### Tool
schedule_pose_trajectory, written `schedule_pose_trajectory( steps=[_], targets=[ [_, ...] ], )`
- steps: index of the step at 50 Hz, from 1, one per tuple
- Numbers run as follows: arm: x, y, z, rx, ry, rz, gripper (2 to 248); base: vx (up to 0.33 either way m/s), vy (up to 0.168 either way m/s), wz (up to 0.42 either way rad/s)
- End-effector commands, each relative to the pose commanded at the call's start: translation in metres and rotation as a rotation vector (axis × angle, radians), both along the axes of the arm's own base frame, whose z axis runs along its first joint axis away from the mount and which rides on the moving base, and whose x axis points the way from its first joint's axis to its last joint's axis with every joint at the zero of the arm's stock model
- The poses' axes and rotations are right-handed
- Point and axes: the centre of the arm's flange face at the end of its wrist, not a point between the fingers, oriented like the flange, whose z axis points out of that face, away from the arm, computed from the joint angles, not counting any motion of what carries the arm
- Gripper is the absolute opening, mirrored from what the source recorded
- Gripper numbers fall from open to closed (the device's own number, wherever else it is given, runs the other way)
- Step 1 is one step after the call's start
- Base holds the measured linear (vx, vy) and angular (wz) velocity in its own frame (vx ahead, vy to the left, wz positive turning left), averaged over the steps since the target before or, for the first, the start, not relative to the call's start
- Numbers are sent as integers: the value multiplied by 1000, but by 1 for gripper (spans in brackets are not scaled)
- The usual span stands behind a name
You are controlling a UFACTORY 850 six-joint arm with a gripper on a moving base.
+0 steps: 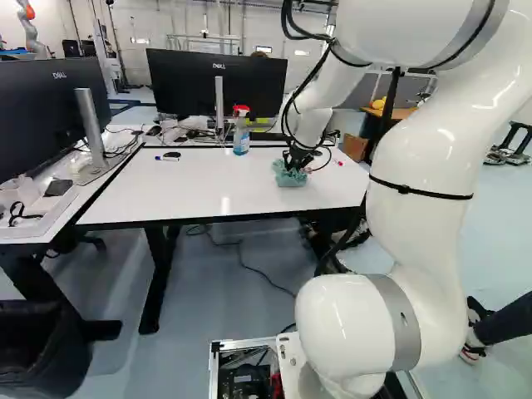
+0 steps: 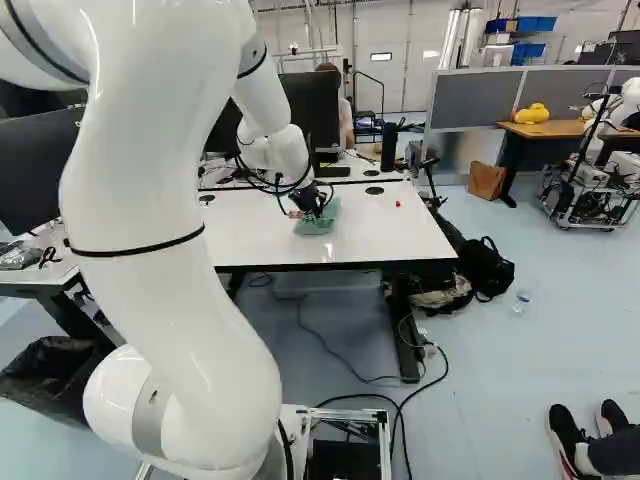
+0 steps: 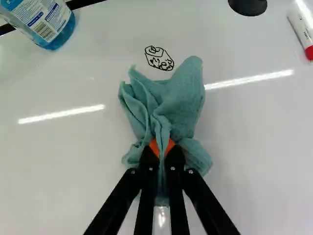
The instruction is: Clean the table with the green towel
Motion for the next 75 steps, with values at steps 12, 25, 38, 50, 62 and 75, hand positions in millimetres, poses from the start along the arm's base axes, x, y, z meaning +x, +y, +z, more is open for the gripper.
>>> schedule_pose_trajectory(
  steps=[12,25,38,50,62,75],
  targets=[
    [-17,-15,0,1,7,-33,29,0,0,0],
    [-24,-37,0,1,8,-77,29,0,0,0],
    [-21,-60,0,1,5,-120,29,0,0,0],
    [-4,-73,0,-1,-3,-136,29,0,0,0],
    [19,-72,-1,-2,-14,-126,29,0,0,0],
    [37,-58,-2,-3,-23,-95,29,0,0,0]
  ],
)
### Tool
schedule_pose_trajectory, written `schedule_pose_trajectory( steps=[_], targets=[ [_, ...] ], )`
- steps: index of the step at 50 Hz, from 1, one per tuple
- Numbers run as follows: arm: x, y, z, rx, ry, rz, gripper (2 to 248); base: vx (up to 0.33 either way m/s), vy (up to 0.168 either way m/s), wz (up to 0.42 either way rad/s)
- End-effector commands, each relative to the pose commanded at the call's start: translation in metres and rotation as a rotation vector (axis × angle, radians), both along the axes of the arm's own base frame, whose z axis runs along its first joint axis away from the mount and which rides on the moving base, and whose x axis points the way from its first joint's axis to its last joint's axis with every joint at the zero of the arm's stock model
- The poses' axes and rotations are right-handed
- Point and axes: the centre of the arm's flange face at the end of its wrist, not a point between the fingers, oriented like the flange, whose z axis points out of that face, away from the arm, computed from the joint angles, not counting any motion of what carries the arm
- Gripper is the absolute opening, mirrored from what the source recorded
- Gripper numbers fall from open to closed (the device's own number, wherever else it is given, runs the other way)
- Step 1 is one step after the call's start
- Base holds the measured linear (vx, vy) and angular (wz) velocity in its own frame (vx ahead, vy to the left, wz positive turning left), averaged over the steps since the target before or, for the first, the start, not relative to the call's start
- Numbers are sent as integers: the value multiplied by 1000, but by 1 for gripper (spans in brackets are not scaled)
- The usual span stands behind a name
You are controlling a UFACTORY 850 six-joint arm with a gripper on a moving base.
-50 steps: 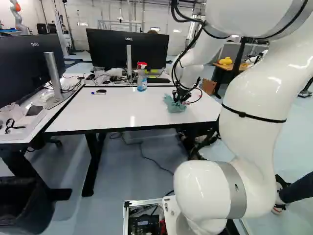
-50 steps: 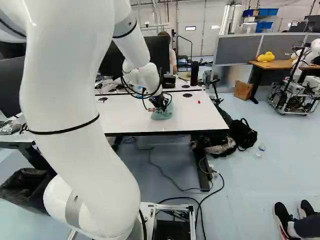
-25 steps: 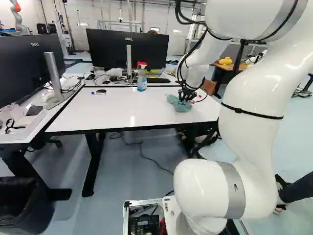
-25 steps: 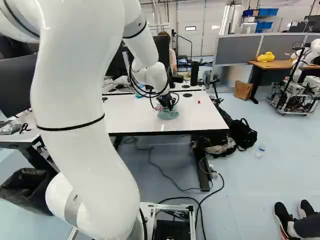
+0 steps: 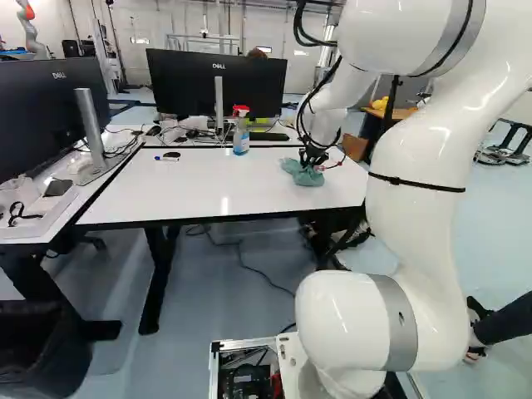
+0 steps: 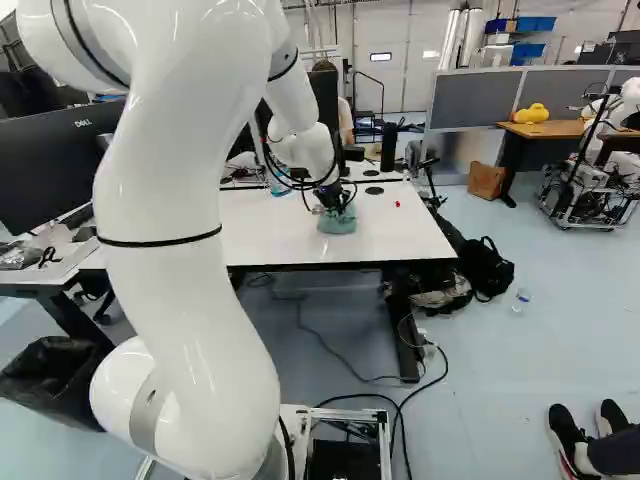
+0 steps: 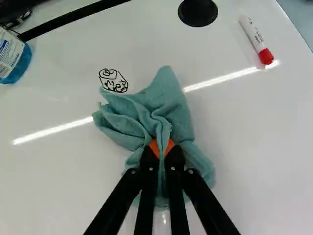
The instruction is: Clean the table with the green towel
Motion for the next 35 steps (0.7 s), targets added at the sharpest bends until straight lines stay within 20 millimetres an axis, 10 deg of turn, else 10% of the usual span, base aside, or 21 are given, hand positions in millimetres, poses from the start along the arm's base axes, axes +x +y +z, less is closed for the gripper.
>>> schedule_pose_trajectory(
  steps=[35],
  targets=[
    [11,61,0,0,-2,108,29,0,0,0]
  ],
)
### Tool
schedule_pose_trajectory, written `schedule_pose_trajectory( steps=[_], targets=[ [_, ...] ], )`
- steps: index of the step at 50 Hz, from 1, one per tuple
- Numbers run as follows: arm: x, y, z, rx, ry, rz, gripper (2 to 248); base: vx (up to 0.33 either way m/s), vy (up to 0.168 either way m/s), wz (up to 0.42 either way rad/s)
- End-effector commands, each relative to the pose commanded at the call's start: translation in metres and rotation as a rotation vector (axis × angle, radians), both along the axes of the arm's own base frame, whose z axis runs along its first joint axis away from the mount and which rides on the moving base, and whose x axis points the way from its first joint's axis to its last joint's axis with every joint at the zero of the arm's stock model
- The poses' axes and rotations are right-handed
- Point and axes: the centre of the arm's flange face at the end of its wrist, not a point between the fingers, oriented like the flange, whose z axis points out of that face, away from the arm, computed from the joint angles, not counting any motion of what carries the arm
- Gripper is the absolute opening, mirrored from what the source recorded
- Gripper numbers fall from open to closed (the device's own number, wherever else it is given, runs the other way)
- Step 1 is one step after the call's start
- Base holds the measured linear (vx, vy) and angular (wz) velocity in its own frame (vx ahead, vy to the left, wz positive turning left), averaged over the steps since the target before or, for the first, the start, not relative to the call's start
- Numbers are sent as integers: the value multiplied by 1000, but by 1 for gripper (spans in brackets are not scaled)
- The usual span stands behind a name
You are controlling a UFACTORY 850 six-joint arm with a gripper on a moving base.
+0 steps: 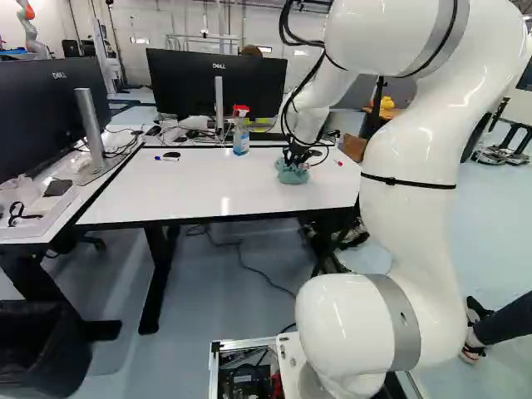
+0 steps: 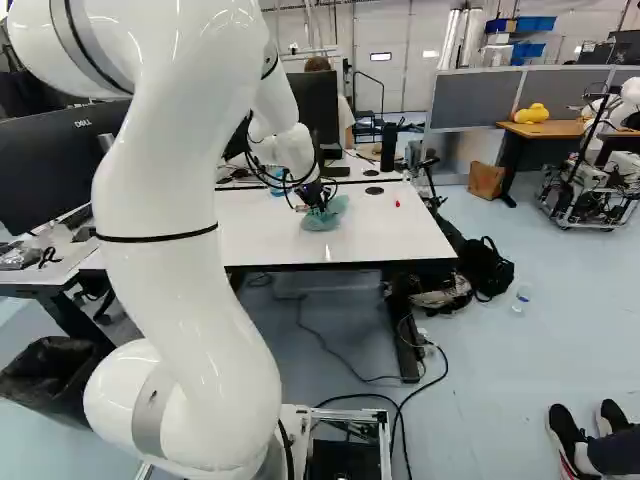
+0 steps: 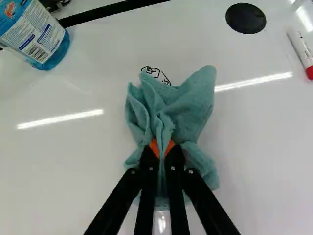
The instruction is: Clean the table with the green towel
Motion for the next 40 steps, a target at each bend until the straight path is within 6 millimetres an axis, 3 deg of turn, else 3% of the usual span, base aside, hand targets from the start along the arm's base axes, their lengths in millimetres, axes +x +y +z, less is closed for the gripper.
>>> schedule_pose_trajectory(
  steps=[20,40],
  targets=[
    [-20,28,1,1,12,48,29,0,0,0],
    [-57,33,2,1,30,55,29,0,0,0]
  ],
)
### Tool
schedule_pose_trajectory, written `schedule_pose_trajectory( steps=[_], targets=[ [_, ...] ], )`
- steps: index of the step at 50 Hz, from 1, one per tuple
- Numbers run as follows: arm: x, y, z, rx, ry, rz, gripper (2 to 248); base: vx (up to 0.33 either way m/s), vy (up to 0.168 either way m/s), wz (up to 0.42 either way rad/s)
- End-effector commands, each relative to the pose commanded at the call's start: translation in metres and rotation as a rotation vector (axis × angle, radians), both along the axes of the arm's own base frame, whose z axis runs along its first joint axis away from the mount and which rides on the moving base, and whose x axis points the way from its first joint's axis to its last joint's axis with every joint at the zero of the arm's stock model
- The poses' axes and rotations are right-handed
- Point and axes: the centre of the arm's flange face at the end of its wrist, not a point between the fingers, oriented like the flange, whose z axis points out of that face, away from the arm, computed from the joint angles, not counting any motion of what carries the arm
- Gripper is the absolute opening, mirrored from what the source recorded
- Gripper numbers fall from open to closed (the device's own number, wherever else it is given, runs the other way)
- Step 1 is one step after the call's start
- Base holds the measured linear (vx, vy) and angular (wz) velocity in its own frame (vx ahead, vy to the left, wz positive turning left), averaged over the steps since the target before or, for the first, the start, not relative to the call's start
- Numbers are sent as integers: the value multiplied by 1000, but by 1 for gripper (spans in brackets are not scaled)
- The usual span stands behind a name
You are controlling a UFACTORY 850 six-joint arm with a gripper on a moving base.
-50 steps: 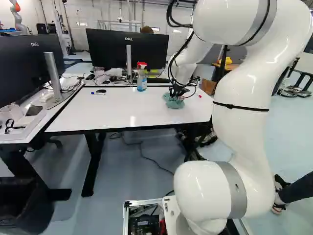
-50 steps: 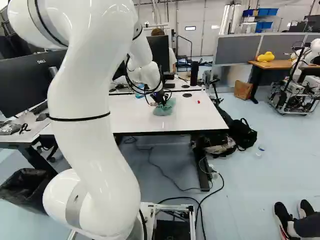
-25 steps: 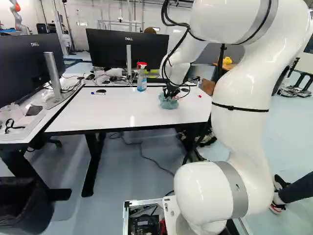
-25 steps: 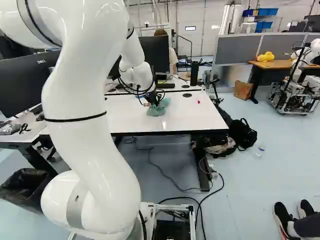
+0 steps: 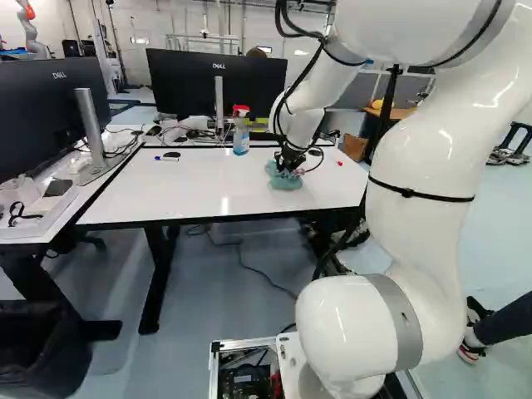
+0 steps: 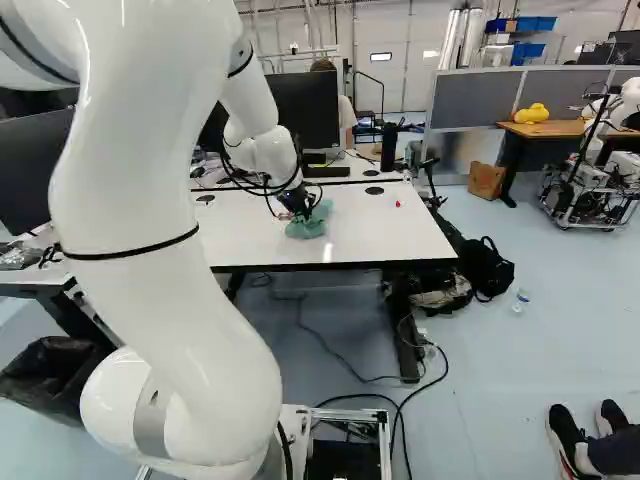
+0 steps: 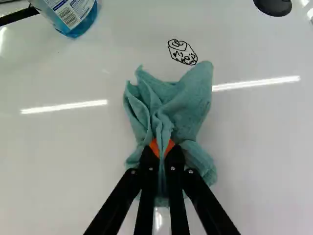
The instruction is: Clean the table with the green towel
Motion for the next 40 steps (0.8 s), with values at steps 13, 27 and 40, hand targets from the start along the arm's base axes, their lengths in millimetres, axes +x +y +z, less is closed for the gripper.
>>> schedule_pose_trajectory(
  steps=[13,27,40],
  targets=[
    [-22,-11,0,0,8,-23,29,0,0,0],
    [-28,-34,0,1,10,-70,29,0,0,0],
    [-17,-55,0,0,5,-109,29,0,0,0]
  ],
)
